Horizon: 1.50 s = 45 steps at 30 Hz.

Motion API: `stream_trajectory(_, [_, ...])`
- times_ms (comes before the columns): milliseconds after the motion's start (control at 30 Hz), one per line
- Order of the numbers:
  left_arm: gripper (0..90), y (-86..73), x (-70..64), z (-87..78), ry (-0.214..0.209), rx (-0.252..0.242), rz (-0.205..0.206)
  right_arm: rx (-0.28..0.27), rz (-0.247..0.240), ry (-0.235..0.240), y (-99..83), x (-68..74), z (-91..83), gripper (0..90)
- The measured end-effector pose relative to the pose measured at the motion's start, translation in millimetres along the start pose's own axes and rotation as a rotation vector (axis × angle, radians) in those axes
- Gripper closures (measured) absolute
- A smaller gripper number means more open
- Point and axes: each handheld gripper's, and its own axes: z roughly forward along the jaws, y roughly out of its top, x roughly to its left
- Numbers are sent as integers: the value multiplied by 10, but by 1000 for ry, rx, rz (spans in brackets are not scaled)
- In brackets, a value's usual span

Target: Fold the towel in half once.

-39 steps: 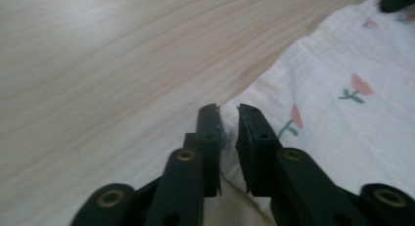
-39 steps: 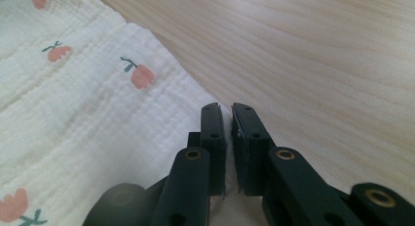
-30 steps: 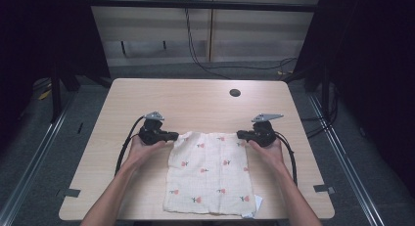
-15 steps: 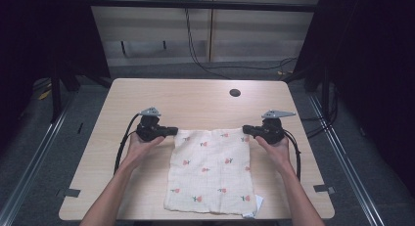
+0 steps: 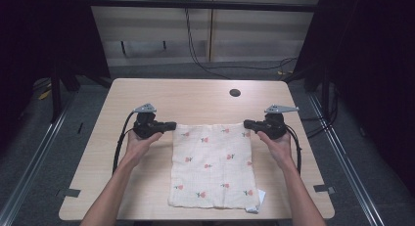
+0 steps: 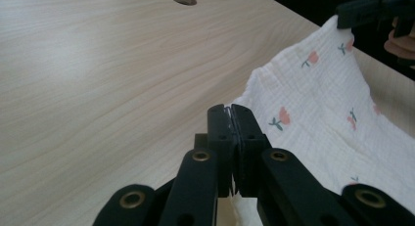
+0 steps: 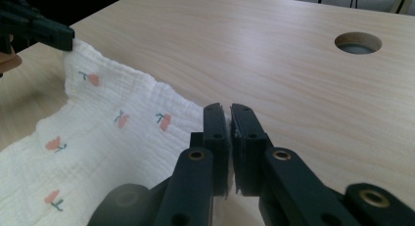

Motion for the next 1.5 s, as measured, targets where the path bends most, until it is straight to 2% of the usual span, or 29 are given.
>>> stream_trajectory(133, [882, 48, 20, -34, -4, -2, -15, -13, 7, 2, 53, -6, 14, 860])
stream_trajectory(267, [882, 119, 7, -84, 6, 0, 6, -17, 1, 4, 108, -15, 23, 860])
stream_trajectory(633, [882, 235, 47, -183, 30, -33, 10, -5, -14, -31, 253, -66, -4, 861])
stream_trajectory(833, [882, 253, -69, -159, 19, -16, 48, -6, -29, -35, 233, -37, -126, 861])
stream_trajectory(900, [882, 241, -138, -193, -4, -27, 58, -4, -35, -29, 208, -6, -168, 861])
stream_trajectory(967, [882, 203, -177, -218, 7, -9, 79, 3, -47, -21, 185, 41, -215, 861])
stream_trajectory(1200, [882, 113, -264, -346, -14, -18, 88, 3, -59, 5, 117, 101, -383, 860])
stream_trajectory(1300, [882, 68, -393, -378, -36, 1, 114, 14, -70, 9, 79, 139, -432, 860])
stream_trajectory(1367, [882, 45, -466, -389, -21, 11, 143, 17, -76, 13, 48, 174, -468, 860])
stream_trajectory(1500, [882, 28, -534, -435, -40, 13, 153, 15, -87, 19, 6, 230, -539, 860])
